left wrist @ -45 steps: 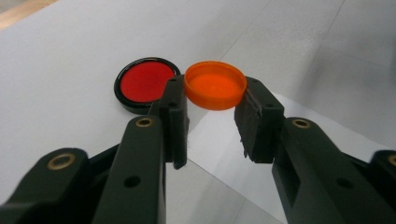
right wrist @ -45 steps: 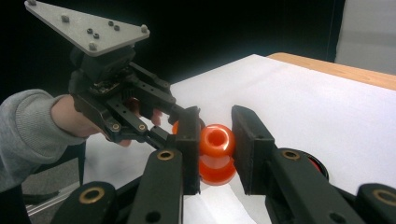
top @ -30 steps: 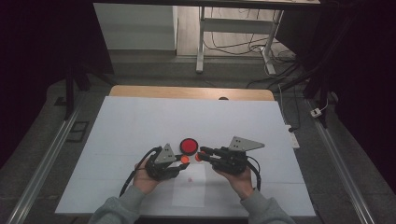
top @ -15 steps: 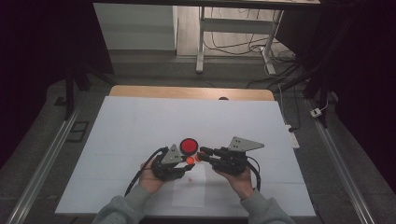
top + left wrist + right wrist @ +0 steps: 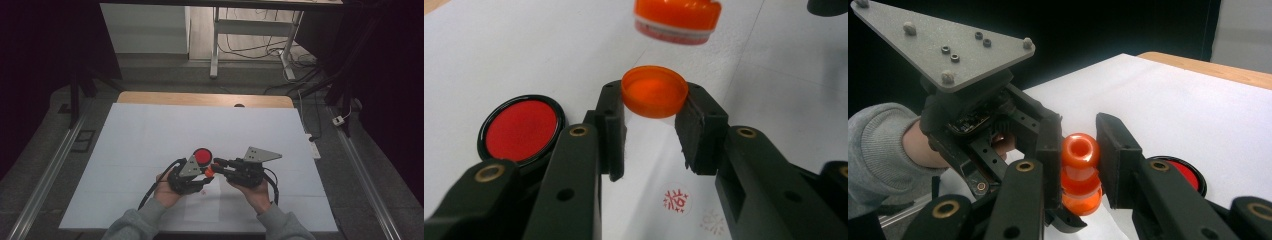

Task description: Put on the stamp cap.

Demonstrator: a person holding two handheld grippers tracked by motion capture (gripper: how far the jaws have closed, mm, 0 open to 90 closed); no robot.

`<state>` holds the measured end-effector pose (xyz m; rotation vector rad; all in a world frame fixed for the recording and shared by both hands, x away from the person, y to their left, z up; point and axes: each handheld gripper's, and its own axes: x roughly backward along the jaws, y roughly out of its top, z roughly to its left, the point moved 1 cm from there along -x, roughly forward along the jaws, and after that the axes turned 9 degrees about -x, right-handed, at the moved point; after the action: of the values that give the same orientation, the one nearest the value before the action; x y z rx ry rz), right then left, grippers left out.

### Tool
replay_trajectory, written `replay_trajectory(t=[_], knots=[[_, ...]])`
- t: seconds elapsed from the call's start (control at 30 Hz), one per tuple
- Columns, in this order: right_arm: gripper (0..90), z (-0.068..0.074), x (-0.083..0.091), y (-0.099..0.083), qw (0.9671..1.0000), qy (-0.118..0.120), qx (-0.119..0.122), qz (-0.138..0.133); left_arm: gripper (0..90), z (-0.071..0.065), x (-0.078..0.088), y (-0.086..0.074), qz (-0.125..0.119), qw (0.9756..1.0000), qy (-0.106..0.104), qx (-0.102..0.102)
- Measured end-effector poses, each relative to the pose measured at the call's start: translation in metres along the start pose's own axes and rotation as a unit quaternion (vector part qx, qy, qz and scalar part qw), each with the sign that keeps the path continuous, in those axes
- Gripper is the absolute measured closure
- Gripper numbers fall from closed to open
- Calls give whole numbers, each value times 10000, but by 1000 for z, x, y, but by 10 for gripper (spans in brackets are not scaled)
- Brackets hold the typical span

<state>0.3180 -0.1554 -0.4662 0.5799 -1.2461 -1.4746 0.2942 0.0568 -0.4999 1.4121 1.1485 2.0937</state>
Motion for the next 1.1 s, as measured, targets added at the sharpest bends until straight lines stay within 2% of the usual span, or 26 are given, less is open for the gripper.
replay_trajectory(t=[0.67,1.1], knots=[[722,0,-4,-4,10000,17,-1,97,647,-3,2,4,-46,10000,-34,-67],[722,-1,-5,-6,9999,-23,0,145,647,-2,3,3,-57,10000,-18,-37]])
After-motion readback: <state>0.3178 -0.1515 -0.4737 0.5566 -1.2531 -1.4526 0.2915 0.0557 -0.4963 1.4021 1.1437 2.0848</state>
